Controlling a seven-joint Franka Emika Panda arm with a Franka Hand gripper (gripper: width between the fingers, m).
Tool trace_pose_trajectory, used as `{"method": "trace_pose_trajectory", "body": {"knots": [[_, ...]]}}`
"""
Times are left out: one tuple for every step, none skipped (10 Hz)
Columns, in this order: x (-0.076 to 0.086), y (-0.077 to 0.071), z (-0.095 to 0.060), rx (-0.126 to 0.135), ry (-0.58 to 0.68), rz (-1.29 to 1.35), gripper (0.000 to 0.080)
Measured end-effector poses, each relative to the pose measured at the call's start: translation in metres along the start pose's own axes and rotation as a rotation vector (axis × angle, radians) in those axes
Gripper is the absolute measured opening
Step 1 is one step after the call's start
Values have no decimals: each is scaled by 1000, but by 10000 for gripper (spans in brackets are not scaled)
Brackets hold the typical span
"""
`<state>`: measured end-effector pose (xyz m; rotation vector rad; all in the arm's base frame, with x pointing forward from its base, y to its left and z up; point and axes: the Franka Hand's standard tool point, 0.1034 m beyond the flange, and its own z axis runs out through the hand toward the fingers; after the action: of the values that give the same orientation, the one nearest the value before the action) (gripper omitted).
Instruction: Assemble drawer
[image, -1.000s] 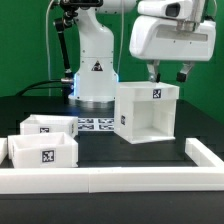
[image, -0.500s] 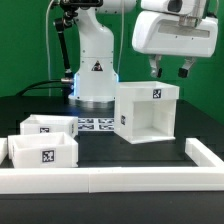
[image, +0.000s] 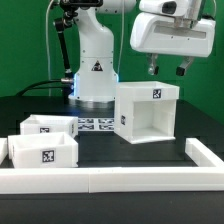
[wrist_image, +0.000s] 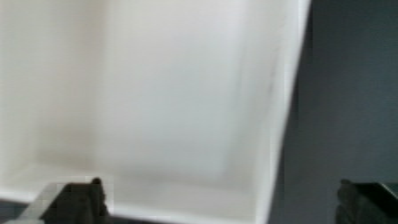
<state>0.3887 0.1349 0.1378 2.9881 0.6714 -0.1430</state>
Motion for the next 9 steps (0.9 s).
{"method": "trace_pose_trajectory", "body": {"knots": [[-5, -5, 6, 17, 28, -12, 650], [-7, -10, 14, 26, 43, -12, 650], [-7, -12, 21, 32, 47, -12, 650], [-6, -15, 28, 40, 50, -6, 650], [-5, -16, 34, 46, 51, -5, 650], [-6, -17, 38, 50, 46, -5, 650], [-7, -17, 40, 50, 40, -2, 650], [-7, -17, 39, 50, 40, 3, 527], [-7, -17, 39, 50, 40, 2, 392]]}}
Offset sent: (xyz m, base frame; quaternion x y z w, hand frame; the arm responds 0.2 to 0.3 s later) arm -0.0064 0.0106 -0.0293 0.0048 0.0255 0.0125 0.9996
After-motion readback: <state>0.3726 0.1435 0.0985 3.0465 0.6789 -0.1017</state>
